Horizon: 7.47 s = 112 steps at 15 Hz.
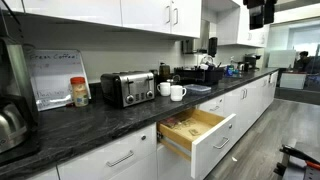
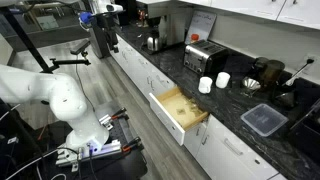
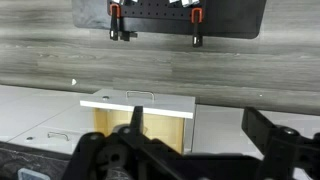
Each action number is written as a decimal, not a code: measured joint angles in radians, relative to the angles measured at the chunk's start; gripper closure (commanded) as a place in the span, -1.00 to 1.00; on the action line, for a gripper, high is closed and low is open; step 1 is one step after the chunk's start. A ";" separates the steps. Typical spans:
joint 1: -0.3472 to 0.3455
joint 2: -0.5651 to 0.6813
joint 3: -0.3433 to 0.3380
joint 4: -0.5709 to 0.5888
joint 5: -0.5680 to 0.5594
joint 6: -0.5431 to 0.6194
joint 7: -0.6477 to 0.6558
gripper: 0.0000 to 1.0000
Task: Remove one white mug from the countertop and place it inside the open drawer then close the drawer
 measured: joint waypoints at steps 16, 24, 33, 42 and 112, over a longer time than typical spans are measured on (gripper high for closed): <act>-0.005 0.013 -0.011 -0.001 -0.039 0.042 -0.001 -1.00; -0.031 0.158 -0.116 0.004 -0.130 0.259 -0.020 -1.00; -0.062 0.332 -0.230 0.017 -0.130 0.422 -0.091 -1.00; -0.062 0.319 -0.225 0.017 -0.154 0.432 -0.089 -1.00; -0.172 1.361 -0.381 0.772 -0.166 0.902 -0.459 -1.00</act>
